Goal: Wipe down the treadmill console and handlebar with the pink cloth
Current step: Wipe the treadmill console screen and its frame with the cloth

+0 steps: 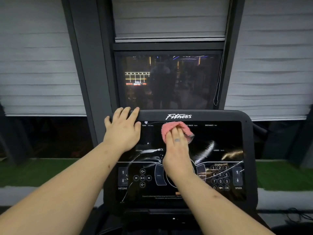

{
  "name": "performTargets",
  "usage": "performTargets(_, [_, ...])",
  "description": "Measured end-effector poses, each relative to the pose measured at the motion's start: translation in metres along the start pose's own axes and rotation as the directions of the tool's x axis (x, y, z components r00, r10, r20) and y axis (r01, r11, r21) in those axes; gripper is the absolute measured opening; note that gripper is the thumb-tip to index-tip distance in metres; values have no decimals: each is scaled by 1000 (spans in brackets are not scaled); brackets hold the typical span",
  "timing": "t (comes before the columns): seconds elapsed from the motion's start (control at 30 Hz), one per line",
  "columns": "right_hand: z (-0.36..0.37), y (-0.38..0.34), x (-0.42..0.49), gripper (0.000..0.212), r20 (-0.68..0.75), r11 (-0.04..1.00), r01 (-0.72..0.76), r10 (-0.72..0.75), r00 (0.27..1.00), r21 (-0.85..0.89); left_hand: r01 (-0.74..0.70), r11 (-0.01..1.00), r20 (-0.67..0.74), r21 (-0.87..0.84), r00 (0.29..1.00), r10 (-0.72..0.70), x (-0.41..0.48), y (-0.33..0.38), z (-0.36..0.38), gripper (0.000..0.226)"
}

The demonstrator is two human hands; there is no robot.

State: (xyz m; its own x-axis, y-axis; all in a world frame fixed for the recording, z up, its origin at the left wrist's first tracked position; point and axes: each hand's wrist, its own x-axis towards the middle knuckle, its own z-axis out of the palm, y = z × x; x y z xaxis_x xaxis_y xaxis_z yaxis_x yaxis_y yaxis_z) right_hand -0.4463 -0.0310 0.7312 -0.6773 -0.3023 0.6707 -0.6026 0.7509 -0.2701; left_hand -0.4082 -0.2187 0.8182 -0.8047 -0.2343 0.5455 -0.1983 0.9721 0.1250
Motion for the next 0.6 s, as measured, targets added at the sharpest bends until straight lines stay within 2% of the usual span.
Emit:
performTargets(0.13, [14, -28, -2, 79, 60, 993, 105, -103, 993, -46, -10, 1000, -5, 14, 1000, 10, 0, -4, -2, 56])
performTargets(0.3, [14, -22, -10, 85, 118, 976, 212, -206, 971, -41, 2, 1000, 7, 18, 1000, -3, 1, -4, -2, 55])
performTargets(0.43, [3, 5, -23, 73, 76, 986, 162, -159, 984, -35, -9, 1000, 13, 18, 1000, 9, 0, -8, -3, 56])
performTargets(0.6, [-26, 65, -36, 90, 73, 999, 14, -11, 997, -48, -27, 1000, 22, -9, 999, 27, -2, -9, -6, 56])
